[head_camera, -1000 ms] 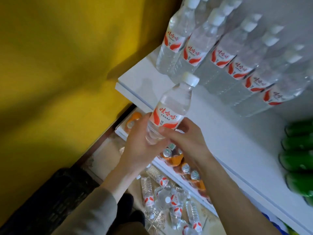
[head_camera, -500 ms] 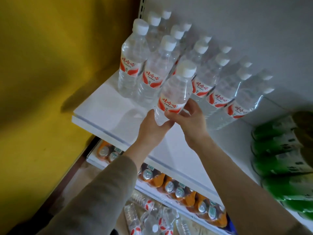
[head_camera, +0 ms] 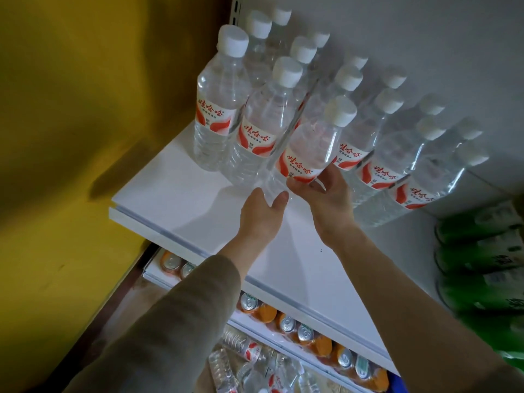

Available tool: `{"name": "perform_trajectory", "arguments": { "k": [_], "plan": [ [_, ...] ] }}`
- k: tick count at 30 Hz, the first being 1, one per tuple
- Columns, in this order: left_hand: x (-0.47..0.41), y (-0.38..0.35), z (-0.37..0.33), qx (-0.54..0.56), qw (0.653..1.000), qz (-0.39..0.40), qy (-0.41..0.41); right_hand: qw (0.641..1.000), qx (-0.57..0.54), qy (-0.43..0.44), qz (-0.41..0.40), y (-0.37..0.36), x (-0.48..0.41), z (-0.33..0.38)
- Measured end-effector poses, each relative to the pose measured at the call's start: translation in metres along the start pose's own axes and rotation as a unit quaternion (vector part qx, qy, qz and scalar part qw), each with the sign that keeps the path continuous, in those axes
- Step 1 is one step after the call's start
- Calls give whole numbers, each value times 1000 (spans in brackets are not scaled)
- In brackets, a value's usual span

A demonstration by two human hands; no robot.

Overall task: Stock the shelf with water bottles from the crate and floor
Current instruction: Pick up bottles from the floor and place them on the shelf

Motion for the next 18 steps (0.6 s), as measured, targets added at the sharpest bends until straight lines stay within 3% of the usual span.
{"name": "perform_trajectory", "arguments": {
  "k": [6,18],
  "plan": [
    [-1,-2,4,0,1000,-10,2,993,114,15,22,0,-6,10],
    [-2,-5,-9,30,998,-14,-62,996,84,3,17,-2,-9,5]
  ]
}}
Point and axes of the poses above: each hand's wrist, its own x-axis away from the middle knuckle, its own y-axis out of the back of the hand, z = x × y, the point moved 7 cm from there along -x, towards the middle knuckle
